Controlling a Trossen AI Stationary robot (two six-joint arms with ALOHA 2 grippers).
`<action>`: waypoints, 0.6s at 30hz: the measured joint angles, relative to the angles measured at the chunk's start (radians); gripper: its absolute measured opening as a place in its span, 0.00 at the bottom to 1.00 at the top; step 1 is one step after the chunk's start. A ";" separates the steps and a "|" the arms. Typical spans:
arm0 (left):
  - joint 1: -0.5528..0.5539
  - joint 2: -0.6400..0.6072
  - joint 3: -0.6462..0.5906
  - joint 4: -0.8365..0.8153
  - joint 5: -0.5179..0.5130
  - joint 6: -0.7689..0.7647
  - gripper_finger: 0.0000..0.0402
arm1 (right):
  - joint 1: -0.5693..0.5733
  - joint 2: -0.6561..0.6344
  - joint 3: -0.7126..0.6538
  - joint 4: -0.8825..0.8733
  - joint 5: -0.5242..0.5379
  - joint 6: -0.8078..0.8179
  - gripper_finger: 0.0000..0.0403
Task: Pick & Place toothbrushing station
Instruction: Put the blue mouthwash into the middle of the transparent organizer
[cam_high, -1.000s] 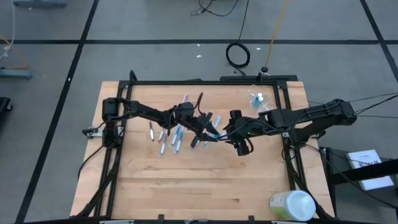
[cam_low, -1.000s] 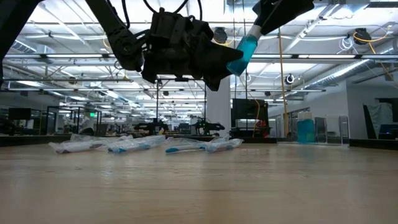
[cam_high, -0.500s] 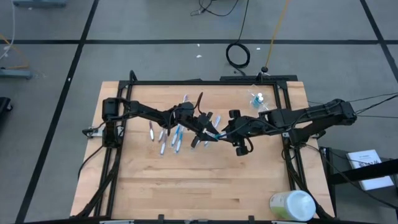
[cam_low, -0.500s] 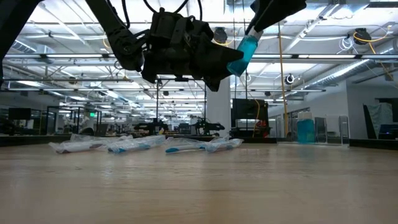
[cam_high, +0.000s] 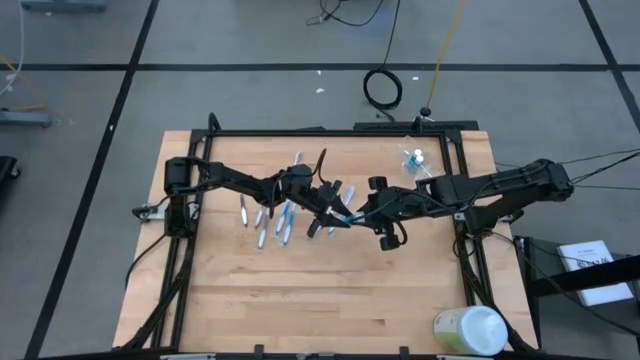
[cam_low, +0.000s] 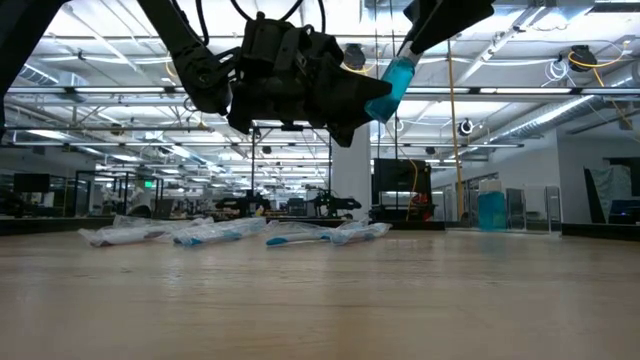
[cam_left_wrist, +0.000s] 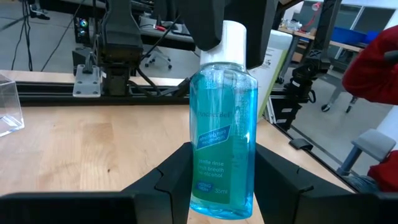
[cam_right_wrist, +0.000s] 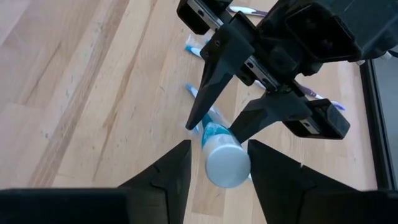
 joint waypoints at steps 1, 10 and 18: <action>0.000 0.000 0.000 0.000 0.000 0.000 0.36 | 0.000 0.000 0.000 0.000 0.000 0.000 0.37; 0.000 0.000 0.000 0.000 0.001 0.001 0.36 | 0.000 0.000 0.000 0.000 0.000 -0.002 0.31; -0.001 0.001 0.000 -0.001 -0.003 0.022 0.36 | 0.000 0.000 0.000 -0.010 0.002 -0.003 0.24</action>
